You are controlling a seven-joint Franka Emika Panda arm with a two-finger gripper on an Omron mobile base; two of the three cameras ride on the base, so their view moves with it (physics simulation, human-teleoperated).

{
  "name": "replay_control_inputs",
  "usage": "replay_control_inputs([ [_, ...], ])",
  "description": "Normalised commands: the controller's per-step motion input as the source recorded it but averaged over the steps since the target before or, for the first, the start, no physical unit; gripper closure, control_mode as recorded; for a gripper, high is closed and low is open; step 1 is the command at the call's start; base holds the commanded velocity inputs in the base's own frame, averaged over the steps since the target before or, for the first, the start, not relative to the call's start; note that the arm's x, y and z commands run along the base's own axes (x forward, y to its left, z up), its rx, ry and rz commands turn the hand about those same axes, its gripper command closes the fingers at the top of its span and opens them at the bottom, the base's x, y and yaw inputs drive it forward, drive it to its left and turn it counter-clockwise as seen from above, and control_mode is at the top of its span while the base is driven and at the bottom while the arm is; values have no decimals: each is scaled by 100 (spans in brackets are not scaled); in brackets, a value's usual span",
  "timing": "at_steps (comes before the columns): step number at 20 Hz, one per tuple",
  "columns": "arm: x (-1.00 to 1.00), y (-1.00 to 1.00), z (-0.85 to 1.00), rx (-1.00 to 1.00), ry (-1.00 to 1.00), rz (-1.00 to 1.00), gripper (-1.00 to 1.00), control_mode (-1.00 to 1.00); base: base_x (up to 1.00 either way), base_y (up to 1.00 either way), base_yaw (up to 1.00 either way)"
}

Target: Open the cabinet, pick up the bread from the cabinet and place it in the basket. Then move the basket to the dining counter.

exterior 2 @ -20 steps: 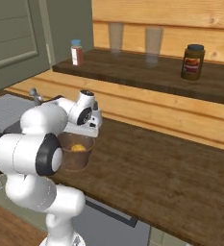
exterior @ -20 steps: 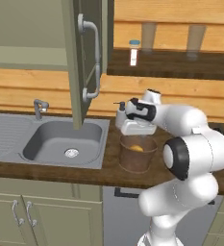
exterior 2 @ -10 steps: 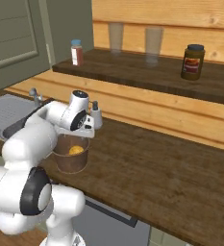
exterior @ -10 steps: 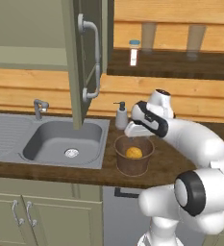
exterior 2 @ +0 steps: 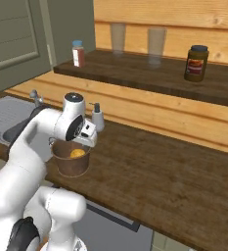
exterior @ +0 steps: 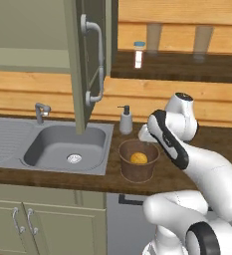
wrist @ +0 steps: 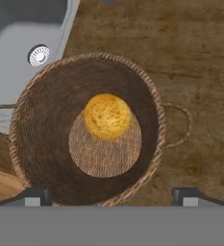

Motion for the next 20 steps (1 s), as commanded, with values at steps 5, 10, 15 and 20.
replay_control_inputs([
  [5,-56,-32,13,5,12,-49,-100,-100,0,0,0],
  [10,-33,-19,1,15,12,-35,-100,-100,0,0,0],
  [15,3,12,-15,13,-3,-22,-100,-100,0,0,0],
  [20,14,34,-28,0,-12,-15,-100,-100,0,0,0],
])
